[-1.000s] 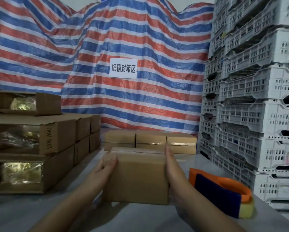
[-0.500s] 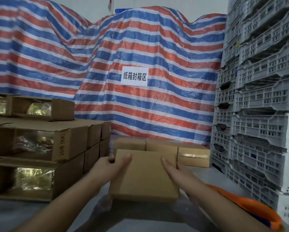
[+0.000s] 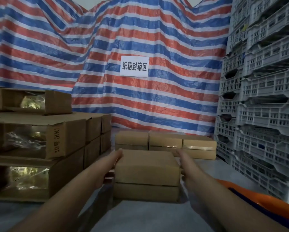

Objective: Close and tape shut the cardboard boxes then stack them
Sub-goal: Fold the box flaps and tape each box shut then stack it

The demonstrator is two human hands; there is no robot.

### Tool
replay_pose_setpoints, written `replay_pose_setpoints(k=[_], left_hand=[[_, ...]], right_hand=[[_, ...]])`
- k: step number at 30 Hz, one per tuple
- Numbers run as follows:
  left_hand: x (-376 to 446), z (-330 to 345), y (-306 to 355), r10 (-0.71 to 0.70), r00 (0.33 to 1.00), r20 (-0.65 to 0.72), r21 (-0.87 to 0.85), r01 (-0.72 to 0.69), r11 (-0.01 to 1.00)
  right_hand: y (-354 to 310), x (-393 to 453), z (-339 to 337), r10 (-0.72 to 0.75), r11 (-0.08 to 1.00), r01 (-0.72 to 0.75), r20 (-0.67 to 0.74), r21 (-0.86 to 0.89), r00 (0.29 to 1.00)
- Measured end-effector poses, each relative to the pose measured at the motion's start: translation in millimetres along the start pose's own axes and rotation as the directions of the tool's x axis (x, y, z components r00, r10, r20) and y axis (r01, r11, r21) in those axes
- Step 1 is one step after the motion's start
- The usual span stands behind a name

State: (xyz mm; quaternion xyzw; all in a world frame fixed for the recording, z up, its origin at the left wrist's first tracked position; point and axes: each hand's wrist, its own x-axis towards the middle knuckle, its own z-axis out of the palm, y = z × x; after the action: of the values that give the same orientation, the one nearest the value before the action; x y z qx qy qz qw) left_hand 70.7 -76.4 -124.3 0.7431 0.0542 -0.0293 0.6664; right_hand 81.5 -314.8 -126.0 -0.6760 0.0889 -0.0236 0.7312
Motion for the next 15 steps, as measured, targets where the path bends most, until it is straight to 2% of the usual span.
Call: replay_pose_setpoints(k=[2,3,6,8,13,15], left_hand=[[-8,-2,-5,0.09,0.994,-0.057,0.004,-0.09,0.996],[-11,-3,-9,0.124,0.991,-0.053,0.03,-0.123,0.992],[-20,4,-23,0.131,0.99,0.061,0.115,-0.137,0.984],[-16,5,-31,0.127,0.989,0.072,0.105,-0.134,0.985],[44,-4,-36,0.16,0.98,-0.119,-0.028,-0.164,0.986],[83,-5,-29,0.129,0.971,-0.201,-0.054,-0.142,0.988]], right_hand=[[9,-12,-7,-0.148,0.984,0.138,-0.086,-0.115,0.985],[17,-16,-11,-0.199,0.967,0.185,-0.067,-0.176,0.978],[35,-28,-8,-0.2,0.943,0.216,0.086,-0.253,0.976],[42,-25,-2,-0.24,0.907,0.281,0.163,-0.312,0.957],[41,7,19,-0.274,0.898,0.318,0.179,-0.305,0.945],[38,30,32,-0.273,0.896,0.325,0.201,-0.302,0.941]])
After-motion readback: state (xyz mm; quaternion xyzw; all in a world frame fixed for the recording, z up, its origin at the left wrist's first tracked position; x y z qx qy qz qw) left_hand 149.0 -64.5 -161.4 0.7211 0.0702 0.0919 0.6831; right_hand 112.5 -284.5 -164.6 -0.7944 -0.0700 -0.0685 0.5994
